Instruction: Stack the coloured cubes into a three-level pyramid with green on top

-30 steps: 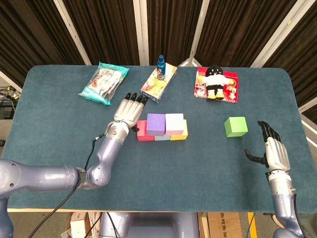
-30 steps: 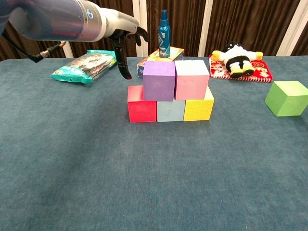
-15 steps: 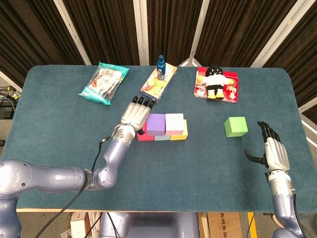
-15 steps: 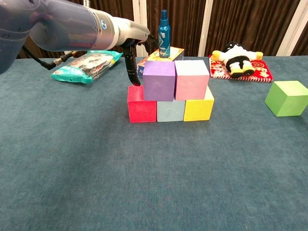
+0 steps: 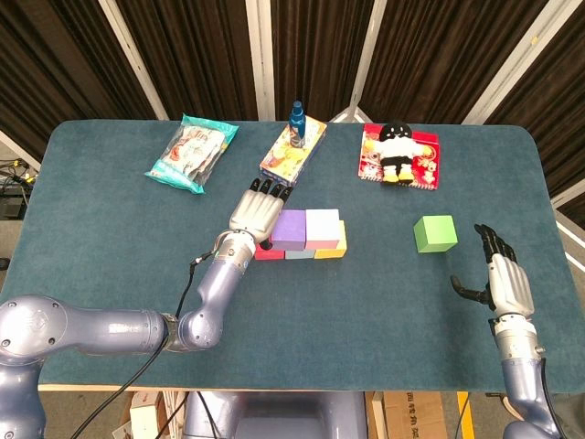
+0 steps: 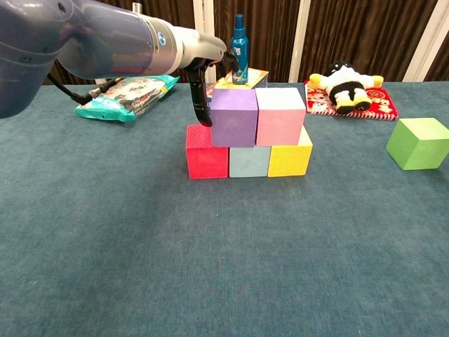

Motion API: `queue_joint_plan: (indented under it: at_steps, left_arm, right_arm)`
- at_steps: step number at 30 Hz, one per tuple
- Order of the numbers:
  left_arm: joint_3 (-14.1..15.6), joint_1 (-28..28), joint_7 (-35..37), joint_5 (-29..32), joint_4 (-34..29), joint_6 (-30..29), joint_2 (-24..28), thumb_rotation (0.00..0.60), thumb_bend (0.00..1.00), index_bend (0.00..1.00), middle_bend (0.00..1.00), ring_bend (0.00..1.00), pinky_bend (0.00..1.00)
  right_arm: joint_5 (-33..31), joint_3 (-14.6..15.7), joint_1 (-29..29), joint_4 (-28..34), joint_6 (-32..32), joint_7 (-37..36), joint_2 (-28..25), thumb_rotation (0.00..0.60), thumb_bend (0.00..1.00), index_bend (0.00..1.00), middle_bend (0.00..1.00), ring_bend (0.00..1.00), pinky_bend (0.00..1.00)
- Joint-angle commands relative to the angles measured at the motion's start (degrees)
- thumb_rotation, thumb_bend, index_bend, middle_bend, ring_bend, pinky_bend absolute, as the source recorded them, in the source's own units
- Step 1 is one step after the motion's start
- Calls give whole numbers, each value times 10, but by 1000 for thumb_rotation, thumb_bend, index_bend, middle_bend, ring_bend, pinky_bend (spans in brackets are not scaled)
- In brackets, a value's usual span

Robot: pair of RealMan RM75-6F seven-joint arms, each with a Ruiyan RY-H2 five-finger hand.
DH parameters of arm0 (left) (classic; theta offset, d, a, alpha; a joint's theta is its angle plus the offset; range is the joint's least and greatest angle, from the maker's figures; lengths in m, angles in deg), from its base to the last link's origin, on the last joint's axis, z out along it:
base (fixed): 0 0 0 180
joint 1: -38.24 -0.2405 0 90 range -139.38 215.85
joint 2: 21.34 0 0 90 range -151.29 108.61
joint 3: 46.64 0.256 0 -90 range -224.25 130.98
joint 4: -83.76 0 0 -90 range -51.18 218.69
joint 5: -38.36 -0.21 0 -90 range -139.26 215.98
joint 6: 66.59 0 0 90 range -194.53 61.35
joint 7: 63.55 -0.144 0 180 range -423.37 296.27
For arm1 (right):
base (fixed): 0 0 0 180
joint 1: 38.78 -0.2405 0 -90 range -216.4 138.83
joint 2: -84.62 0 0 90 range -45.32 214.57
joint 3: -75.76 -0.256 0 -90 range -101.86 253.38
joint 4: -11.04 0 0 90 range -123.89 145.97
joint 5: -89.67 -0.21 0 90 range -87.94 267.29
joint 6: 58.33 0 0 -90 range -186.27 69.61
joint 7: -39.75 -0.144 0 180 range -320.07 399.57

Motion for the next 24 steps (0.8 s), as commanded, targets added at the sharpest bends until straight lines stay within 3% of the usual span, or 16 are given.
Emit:
queue_joint_plan:
  at_steps: [1,24]
  left_arm:
    - [-1,0,0,0,0,0,-1,600,197,0,68,1,50]
    - [-2,-7,-6,9,3,4,3,600,197,0,67,1,50]
  right_arm:
    - [0,0,0,0,-1,0,0,600,344,0,0,0,0]
    - [0,2,-1,1,0,3,1,600,343,0,0,0,0]
